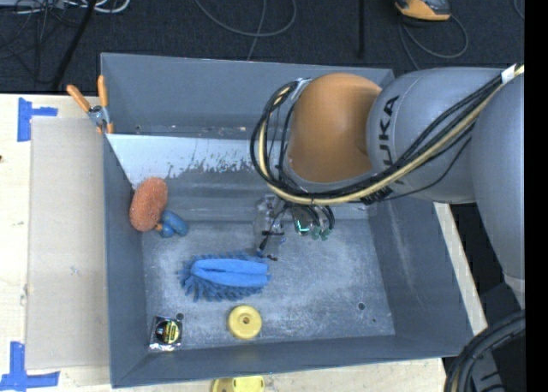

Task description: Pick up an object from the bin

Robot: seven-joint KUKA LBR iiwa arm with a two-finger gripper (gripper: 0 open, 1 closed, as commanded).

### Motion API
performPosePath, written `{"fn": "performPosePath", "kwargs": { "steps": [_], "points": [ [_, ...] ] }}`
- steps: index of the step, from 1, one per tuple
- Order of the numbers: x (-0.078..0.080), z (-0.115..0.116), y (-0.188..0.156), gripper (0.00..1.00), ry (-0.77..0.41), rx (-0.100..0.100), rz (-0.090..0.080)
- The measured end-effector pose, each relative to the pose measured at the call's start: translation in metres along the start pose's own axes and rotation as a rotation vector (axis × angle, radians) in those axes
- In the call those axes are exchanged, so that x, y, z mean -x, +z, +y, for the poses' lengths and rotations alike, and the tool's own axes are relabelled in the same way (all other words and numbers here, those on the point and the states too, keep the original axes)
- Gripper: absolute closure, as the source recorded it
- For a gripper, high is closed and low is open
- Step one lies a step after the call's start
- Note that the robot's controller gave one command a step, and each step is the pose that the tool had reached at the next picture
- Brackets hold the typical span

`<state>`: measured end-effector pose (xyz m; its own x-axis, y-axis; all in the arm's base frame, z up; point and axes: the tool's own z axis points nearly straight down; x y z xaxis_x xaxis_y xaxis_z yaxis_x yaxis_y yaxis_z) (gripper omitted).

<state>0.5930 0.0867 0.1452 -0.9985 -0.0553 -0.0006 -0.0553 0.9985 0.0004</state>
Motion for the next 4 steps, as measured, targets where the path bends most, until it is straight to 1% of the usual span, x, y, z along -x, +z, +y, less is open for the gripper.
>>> {"fn": "performPosePath", "kwargs": {
  "steps": [1,2,3,4],
  "points": [
    [0.0,0.0,0.0,0.0,0.0,0.0,0.0],
    [-0.036,0.029,0.044,0.0,0.007,-0.001,-0.005],
    [-0.019,0.04,0.072,1.0,0.087,0.0,0.0],
    [-0.019,0.04,0.072,1.0,0.088,0.001,0.0]
  ]
}}
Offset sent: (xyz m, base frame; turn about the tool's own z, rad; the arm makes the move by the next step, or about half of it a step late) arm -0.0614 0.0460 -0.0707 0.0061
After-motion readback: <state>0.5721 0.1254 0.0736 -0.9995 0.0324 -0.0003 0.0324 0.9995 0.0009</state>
